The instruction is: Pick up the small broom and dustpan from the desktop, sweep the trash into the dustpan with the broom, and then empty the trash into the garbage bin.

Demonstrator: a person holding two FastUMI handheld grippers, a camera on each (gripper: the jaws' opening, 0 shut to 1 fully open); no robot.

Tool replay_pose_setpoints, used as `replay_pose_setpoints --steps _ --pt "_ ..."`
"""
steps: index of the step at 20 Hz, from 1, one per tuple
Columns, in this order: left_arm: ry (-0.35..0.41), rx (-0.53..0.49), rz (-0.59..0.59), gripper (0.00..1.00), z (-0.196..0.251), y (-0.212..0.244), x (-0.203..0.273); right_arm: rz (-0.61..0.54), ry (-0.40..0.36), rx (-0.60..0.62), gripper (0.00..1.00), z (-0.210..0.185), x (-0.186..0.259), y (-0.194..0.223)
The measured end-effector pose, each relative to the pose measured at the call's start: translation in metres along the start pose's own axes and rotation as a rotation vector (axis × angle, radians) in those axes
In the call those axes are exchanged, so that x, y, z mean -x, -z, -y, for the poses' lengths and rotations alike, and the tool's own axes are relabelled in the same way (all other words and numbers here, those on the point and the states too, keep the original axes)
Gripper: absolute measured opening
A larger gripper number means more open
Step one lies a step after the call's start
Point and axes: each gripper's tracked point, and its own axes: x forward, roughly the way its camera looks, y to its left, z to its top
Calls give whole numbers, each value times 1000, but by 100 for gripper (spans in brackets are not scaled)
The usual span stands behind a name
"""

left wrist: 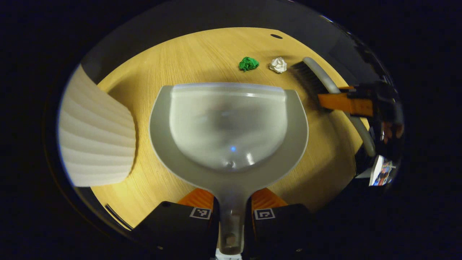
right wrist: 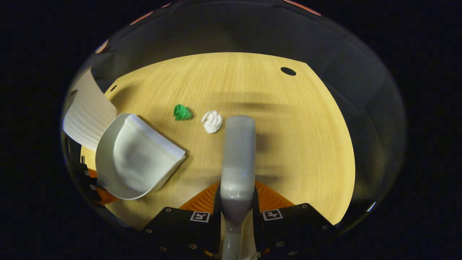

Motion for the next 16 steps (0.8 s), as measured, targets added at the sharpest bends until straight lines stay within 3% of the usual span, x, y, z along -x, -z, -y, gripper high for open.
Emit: replay_pose_setpoints --steps 3,8,12,16 --pt "28 -182 -19 29 -8 -21 13 -2 -25 45 37 13 -16 -37" --pt "82 -233 -93 29 -9 -65 -9 -77 -85 214 37 6 -48 -70" --pt "107 -309 -139 29 9 -86 -29 -113 -254 384 37 -40 -41 -77" --pt "154 -356 -123 29 10 -94 -35 -185 -465 467 37 -86 -33 -86"
